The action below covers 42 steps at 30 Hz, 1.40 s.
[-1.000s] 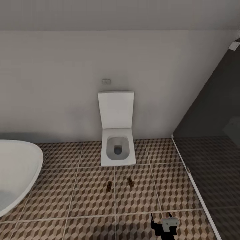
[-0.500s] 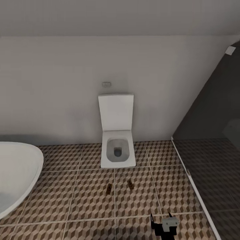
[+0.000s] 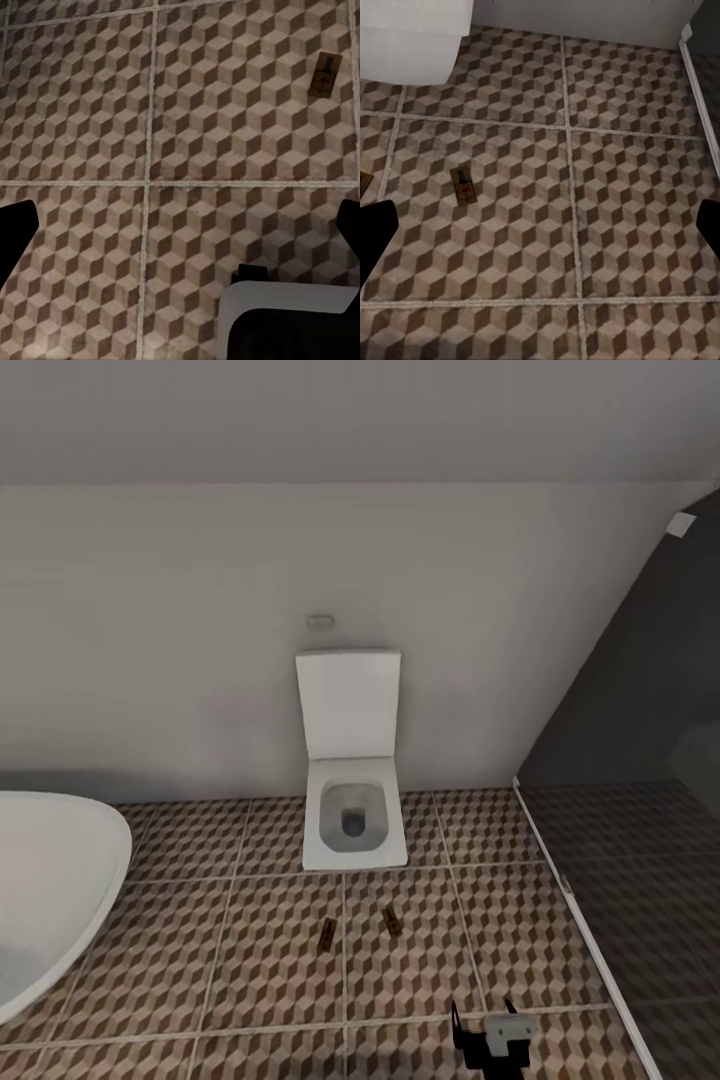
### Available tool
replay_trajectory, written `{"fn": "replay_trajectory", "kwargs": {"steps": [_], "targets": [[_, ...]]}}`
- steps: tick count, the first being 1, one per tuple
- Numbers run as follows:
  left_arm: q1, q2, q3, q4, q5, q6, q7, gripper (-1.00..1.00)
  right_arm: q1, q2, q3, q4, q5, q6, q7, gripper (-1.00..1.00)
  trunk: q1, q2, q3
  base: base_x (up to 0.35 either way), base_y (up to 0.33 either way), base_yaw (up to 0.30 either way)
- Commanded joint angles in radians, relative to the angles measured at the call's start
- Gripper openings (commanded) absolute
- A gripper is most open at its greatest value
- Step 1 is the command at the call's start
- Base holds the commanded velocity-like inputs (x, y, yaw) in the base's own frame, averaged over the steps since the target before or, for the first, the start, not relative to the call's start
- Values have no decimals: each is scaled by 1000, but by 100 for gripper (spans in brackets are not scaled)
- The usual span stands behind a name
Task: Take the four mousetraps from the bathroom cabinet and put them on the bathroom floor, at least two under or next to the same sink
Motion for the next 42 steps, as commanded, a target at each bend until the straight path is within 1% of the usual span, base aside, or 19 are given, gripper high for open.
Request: {"fn": "replay_trajectory", "kwargs": {"steps": [1,42], "targets": [[0,0,-9,-1,3,-1,7,100,-1,0,9,1,-8,-3,-3,100,1,-2,0,0,0,0],[0,-1,-9,-1,3,0,7,100,-1,1,9,1,-8,-2,-3,100,1,-2,67,0,0,0]]}}
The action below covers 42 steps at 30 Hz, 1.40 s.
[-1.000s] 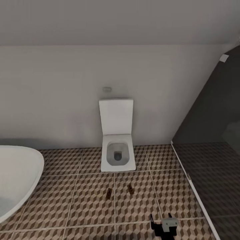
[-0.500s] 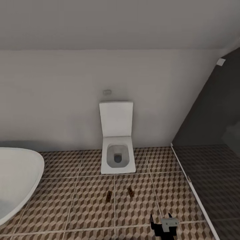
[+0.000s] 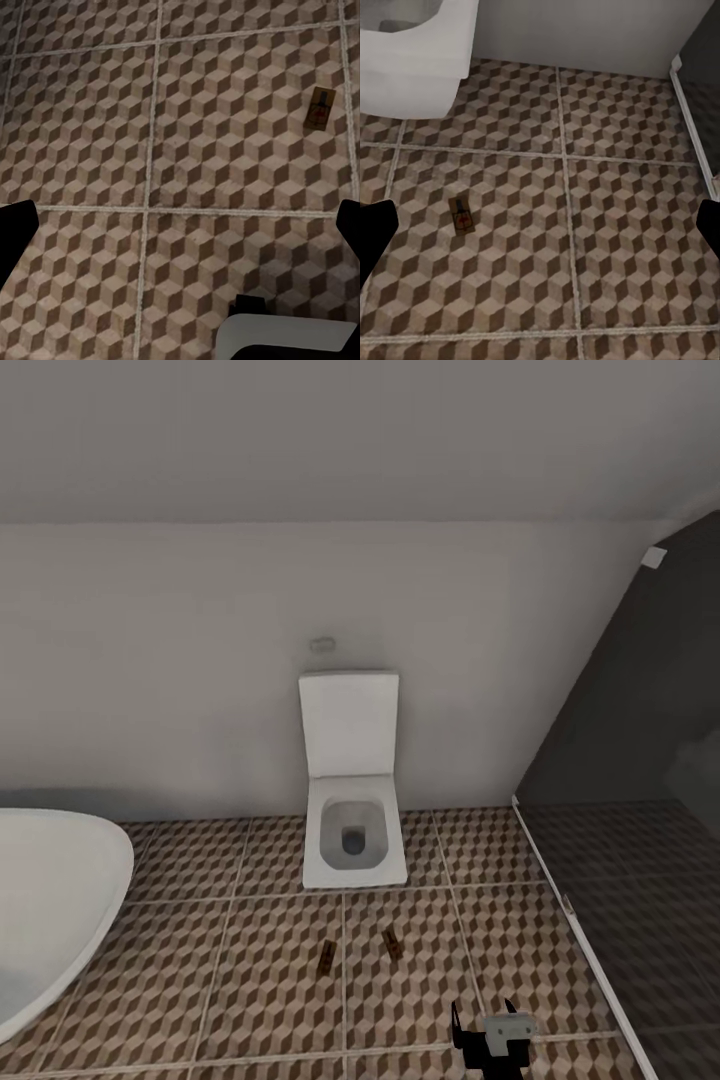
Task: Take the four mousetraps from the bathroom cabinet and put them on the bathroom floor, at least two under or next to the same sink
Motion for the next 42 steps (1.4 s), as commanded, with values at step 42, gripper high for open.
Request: {"fn": "replay_trajectory", "kwargs": {"steps": [42], "targets": [[0,-14,-10,24,3,-2,6,100,0,0,9,1,-8,-3,-3,100,1,-2,66,0,0,0]]}}
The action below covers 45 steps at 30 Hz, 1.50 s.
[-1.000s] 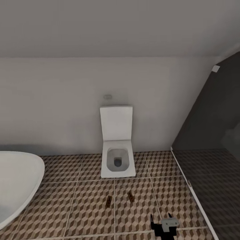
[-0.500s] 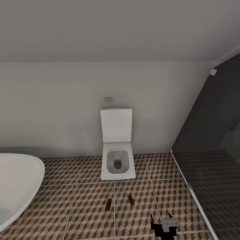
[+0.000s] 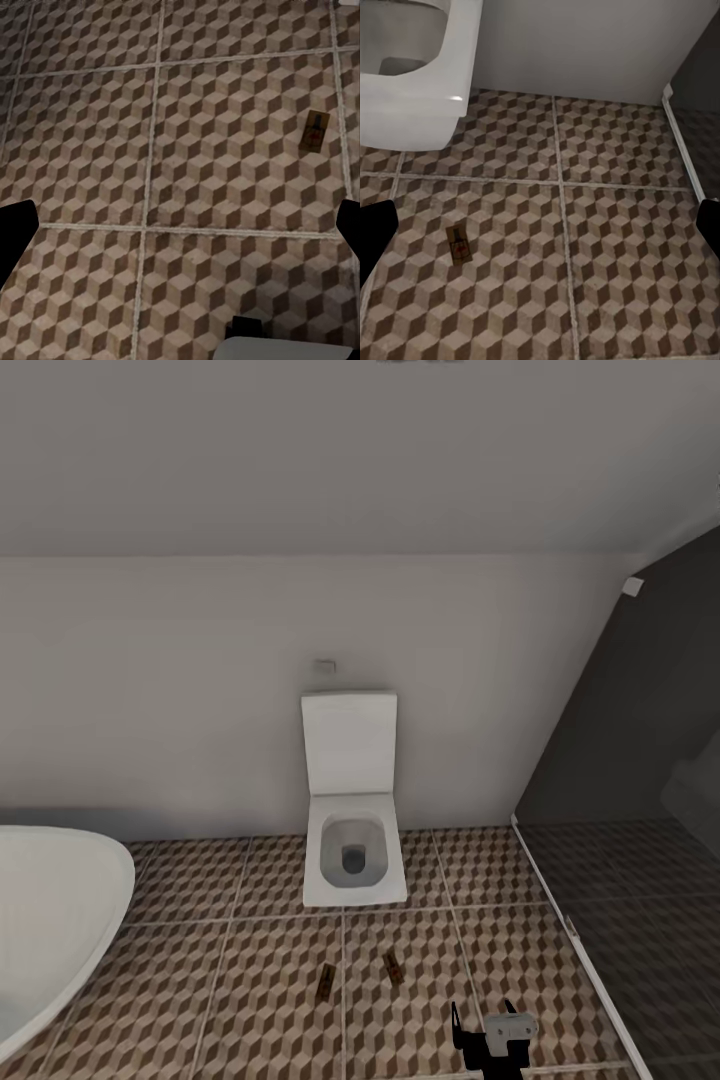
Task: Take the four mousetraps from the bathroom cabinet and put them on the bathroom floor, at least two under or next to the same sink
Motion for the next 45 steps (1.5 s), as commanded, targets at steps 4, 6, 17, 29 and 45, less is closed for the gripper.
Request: {"fn": "replay_trajectory", "kwargs": {"steps": [4,6,17,29,45], "targets": [[0,0,-9,-1,3,-1,7,100,-1,0,9,1,-8,-3,-3,100,1,-2,5,0,0,0],[0,0,-9,-1,3,-1,7,100,-1,0,9,1,-8,-3,-3,100,1,-2,8,0,0,0],[0,0,-9,-1,3,-1,7,100,0,0,9,1,-8,-3,-3,100,1,-2,26,0,0,0],[0,-4,-9,0,3,-1,7,100,0,0,9,1,-8,-3,-3,100,1,-2,45,0,0,0],[0,-6,-9,1,3,-1,7,100,-1,0,9,1,-8,-3,-3,100,1,-2,71,0,0,0]]}}
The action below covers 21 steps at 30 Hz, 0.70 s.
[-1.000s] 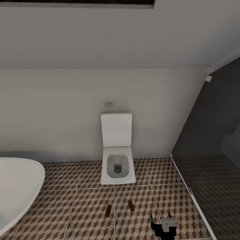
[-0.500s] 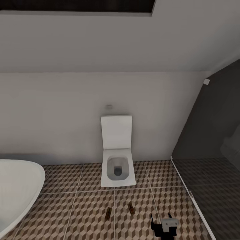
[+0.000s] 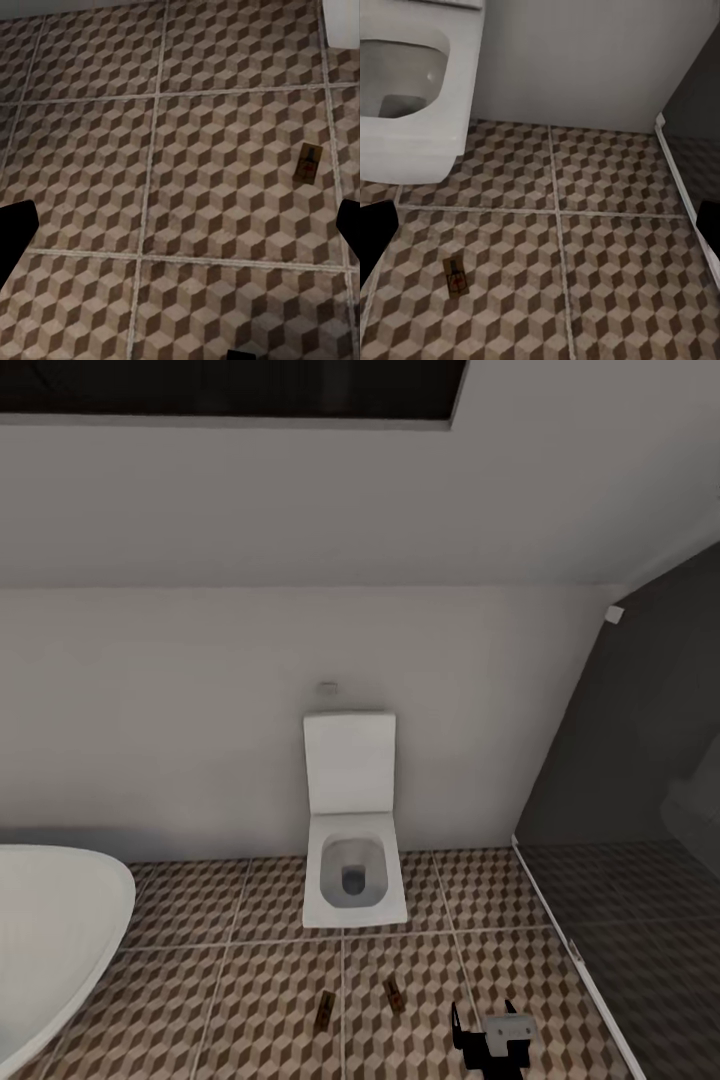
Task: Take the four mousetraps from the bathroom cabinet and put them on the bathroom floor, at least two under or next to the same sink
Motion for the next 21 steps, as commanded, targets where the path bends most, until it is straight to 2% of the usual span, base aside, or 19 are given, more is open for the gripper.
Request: {"fn": "replay_trajectory", "kwargs": {"steps": [1,21], "targets": [[0,0,-9,-1,3,-1,7,100,0,0,9,1,-8,-3,-3,100,1,-2,0,0,0,0],[0,0,-9,-1,3,-1,7,100,0,2,9,1,-8,-3,-3,100,1,-2,32,0,0,0]]}}
